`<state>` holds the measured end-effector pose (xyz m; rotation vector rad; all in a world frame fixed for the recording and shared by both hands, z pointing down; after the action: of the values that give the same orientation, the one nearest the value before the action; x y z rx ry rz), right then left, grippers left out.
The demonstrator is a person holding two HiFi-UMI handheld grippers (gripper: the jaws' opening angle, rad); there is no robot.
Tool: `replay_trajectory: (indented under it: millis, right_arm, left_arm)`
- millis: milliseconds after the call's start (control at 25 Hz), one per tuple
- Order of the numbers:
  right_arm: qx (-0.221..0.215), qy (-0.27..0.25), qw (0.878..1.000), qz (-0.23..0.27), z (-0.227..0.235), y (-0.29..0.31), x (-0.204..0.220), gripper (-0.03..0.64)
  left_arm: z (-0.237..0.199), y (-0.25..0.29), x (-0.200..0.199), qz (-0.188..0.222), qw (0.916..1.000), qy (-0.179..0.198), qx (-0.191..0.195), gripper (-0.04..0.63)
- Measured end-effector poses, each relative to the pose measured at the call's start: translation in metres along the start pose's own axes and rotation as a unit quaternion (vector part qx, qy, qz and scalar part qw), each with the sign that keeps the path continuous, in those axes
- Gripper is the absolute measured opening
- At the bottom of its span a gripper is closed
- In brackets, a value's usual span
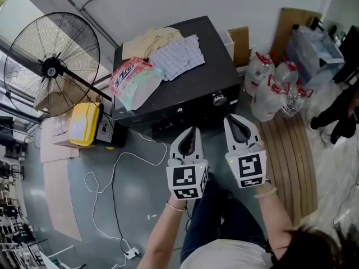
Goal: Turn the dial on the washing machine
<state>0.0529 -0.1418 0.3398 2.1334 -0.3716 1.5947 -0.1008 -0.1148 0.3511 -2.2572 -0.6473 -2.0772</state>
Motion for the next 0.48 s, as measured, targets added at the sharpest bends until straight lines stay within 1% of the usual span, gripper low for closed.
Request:
replay_trajectory:
  millis: [160,480]
  right_arm:
    - [0.002,-0.005,1.000,-0.015,0.005,0.022,0.015,0.032]
    - [-0.002,-0.013,0.999,-0.041,0.006,0.055,0.046,0.064]
  left_arm:
    - [-0.008,0.023,0.008,-0.008,1.0000,-0.001,0.003,0.015]
    - [-0.023,0.051,0.025,-0.019,0.9998,-0.006,-0.001,0.014]
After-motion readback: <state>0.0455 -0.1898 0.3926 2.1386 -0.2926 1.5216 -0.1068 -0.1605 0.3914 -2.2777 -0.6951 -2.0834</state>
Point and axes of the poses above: the fingertips, and each gripper's own axes: y forward along the fingers, z to its right, x out of its underside, the point moved 8 cm from there along -y, backward along the fingers, and after that the axes turned 6 degrees about -y, right-handed, at the moved point
